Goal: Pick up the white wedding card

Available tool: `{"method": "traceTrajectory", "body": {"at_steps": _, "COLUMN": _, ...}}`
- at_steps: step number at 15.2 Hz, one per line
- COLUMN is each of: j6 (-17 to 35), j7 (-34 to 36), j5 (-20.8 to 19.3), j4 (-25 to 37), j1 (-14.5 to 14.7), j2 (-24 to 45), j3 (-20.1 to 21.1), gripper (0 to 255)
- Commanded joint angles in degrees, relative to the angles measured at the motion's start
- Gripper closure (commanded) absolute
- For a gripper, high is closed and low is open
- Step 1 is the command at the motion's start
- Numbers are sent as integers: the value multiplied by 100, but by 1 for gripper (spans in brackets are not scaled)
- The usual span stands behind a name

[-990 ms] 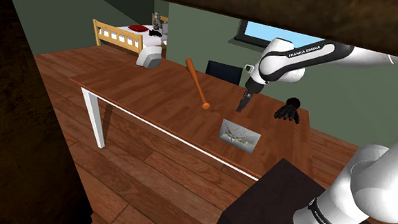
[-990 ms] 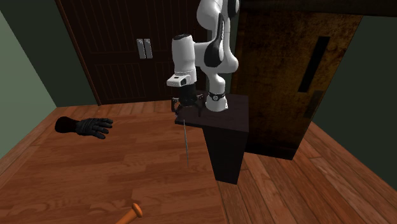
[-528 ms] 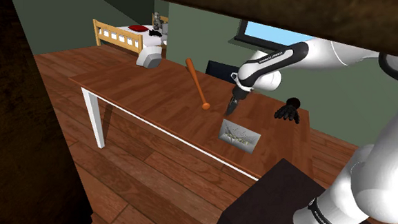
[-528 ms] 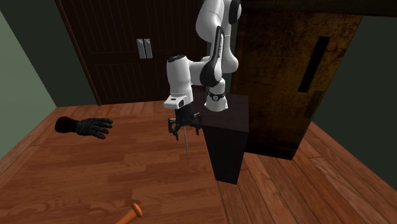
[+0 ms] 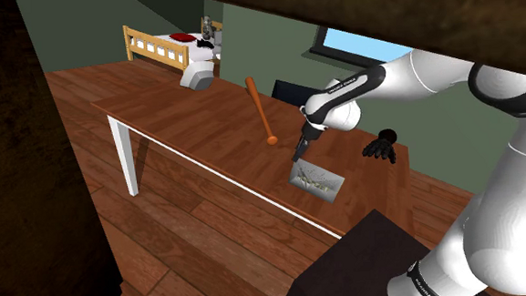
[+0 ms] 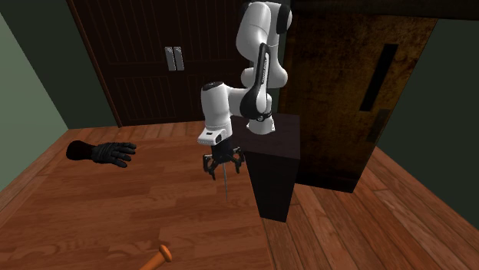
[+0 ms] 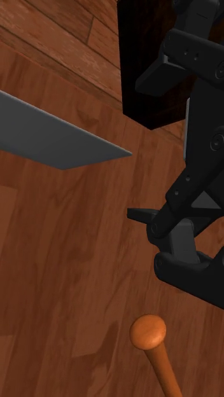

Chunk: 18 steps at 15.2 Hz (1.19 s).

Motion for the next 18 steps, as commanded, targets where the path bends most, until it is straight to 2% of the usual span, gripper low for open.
{"method": "traceTrajectory", "body": {"at_steps": 1, "j6": 52, "j7": -51, "j5": 56, "j4": -10, "j1": -12, "j2": 48, "j3": 20, "gripper": 0}}
{"method": "traceTrajectory", "body": {"at_steps": 2, "j6": 45, "j7": -55, "j5": 53, "j4": -8, "j1": -16, "j2": 45, "j3": 16, "gripper": 255}}
{"method": "traceTrajectory", "body": {"at_steps": 11, "j6": 52, "j7": -51, "j5": 57, "j4": -9, "j1": -13, "j2": 48, "j3": 20, "gripper": 255}}
{"method": "traceTrajectory", "body": {"at_steps": 18, "j6": -365, "j7": 331, "j5": -388, "j4": 53, "j1": 70, "j2": -373, "j3": -123, "gripper": 255}}
